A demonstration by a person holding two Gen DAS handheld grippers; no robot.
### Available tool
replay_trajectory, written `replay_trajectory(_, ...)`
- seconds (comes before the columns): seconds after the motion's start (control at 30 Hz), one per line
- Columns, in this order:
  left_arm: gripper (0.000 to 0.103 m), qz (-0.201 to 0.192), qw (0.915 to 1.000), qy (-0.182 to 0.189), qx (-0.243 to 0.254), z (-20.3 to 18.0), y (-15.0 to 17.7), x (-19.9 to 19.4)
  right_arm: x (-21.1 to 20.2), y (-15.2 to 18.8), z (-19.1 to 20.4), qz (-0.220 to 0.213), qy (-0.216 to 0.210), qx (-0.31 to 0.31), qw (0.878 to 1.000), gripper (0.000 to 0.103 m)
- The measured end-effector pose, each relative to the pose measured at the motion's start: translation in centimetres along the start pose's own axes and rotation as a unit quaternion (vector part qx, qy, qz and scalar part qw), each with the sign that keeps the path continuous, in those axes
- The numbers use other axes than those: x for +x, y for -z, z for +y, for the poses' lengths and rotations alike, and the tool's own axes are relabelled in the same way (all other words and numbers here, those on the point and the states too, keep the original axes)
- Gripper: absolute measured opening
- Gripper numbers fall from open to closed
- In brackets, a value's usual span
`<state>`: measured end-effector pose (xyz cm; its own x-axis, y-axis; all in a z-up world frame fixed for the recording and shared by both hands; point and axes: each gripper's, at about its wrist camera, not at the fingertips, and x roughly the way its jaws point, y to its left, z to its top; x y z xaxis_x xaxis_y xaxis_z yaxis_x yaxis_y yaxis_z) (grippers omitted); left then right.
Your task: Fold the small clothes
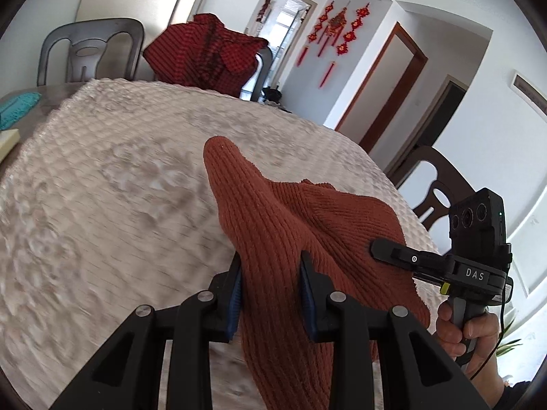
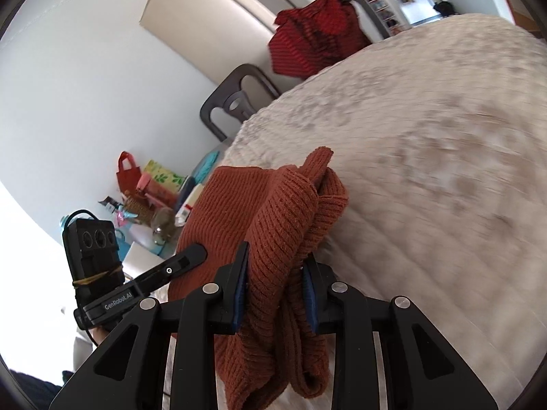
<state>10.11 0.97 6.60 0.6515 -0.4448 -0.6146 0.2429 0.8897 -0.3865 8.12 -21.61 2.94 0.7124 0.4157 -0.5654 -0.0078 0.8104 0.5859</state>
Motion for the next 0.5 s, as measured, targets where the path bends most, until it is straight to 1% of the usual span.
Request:
replay_trajectory(0.17,0.031,-0.007,0.9998,-0.018,-0.008,3.6,-2.2,-0.4,4.5,-1.7,1.7,0.013,-0.018,0.001,1.0,0.028)
replay_trajectory(0.3,0.032,-0.005,0.9996,-0.027,-0.009,6.0,-3.8,0.2,6.9,-2.7,2.3,0.018,-0.023,0.0,1.0,0.028)
replay_trajectory(0.4,0.032,0.005,0.9993,-0.037,-0.011,7.8,-4.1,1.7,8.7,-3.3,1.8,0.022,-0.018,0.005,1.0,0.028)
replay_trajectory(0.47,0.033,0.018,0.9985,-0.048,-0.017,8.9,-3.7,2.8,9.9,-3.4,0.7,0.03,-0.002,0.017,0.999,0.028)
replay_trajectory(0.5,0.035,0.023,0.9981,-0.052,-0.024,9.3,-3.3,3.3,10.2,-3.5,0.1,0.033,0.004,0.023,0.999,0.029)
